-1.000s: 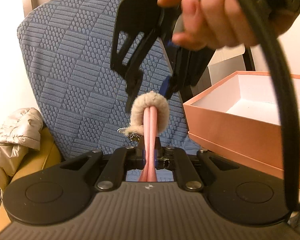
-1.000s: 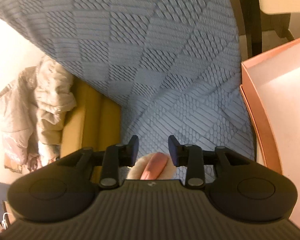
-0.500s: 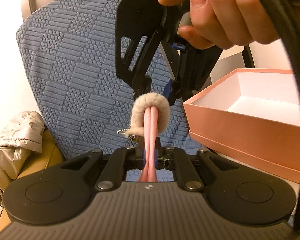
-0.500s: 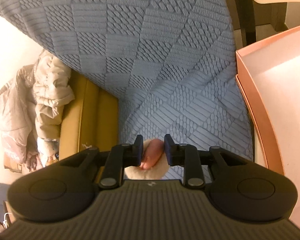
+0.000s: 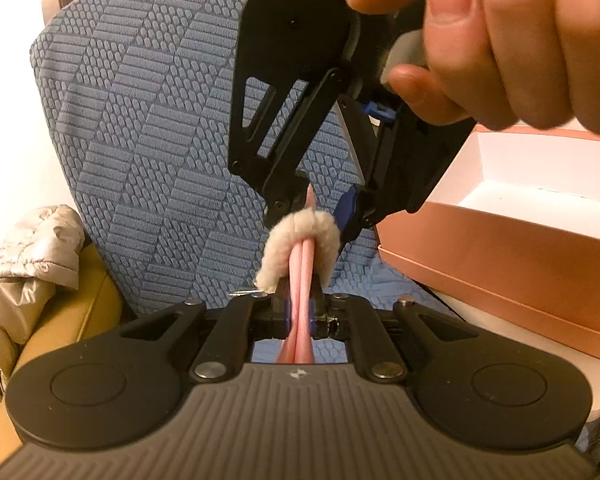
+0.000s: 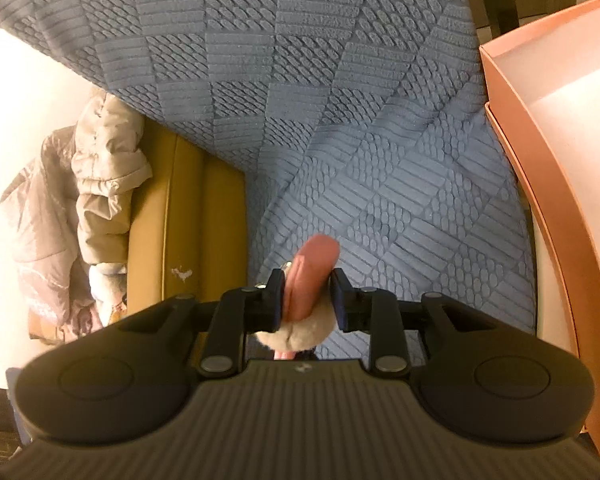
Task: Organize objects
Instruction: 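Slide the ring along the rolled bag with the right gripper toward the left gripper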
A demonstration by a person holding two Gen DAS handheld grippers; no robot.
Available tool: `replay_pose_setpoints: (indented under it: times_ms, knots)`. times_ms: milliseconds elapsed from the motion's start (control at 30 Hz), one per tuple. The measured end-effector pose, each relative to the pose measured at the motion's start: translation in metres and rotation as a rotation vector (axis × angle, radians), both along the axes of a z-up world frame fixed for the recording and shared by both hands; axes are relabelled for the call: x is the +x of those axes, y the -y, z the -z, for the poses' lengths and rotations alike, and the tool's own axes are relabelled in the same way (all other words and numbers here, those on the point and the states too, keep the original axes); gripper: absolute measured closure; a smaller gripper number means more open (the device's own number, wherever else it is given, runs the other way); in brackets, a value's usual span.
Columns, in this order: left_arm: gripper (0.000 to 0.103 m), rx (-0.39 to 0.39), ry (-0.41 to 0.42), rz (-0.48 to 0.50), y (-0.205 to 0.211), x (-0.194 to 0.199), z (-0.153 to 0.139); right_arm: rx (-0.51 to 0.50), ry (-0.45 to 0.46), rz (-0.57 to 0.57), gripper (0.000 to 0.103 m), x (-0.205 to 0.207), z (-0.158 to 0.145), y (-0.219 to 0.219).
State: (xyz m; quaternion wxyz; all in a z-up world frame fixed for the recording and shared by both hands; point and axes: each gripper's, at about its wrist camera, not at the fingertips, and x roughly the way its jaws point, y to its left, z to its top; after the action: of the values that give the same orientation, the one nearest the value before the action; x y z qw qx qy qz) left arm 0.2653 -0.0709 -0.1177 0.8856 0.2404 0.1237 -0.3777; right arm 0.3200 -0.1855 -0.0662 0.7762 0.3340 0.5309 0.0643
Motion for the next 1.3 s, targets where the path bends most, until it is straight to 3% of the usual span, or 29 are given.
replay_pose_setpoints:
  times_ms: [267, 400, 733, 1033, 1300]
  knots:
    - [0.092, -0.005, -0.065, 0.018, 0.004, 0.011, 0.009, 0.013, 0.015, 0.028, 0.077, -0.002, 0.014, 0.006]
    - [0.085, -0.019, -0.168, 0.054, 0.005, 0.022, 0.021, -0.008, 0.002, 0.051, 0.080, -0.004, 0.028, 0.013]
    - [0.072, 0.030, -0.317, 0.069, 0.014, 0.030, 0.042, 0.026, -0.046, 0.105, 0.087, -0.007, 0.072, 0.034]
    - [0.065, 0.058, -0.346, 0.089, 0.021, 0.017, 0.049, 0.000, -0.029, 0.131, 0.088, -0.003, 0.073, 0.055]
    - [0.063, 0.079, -0.434, 0.121, 0.023, 0.015, 0.056, -0.040, -0.024, 0.149, 0.088, 0.004, 0.068, 0.073]
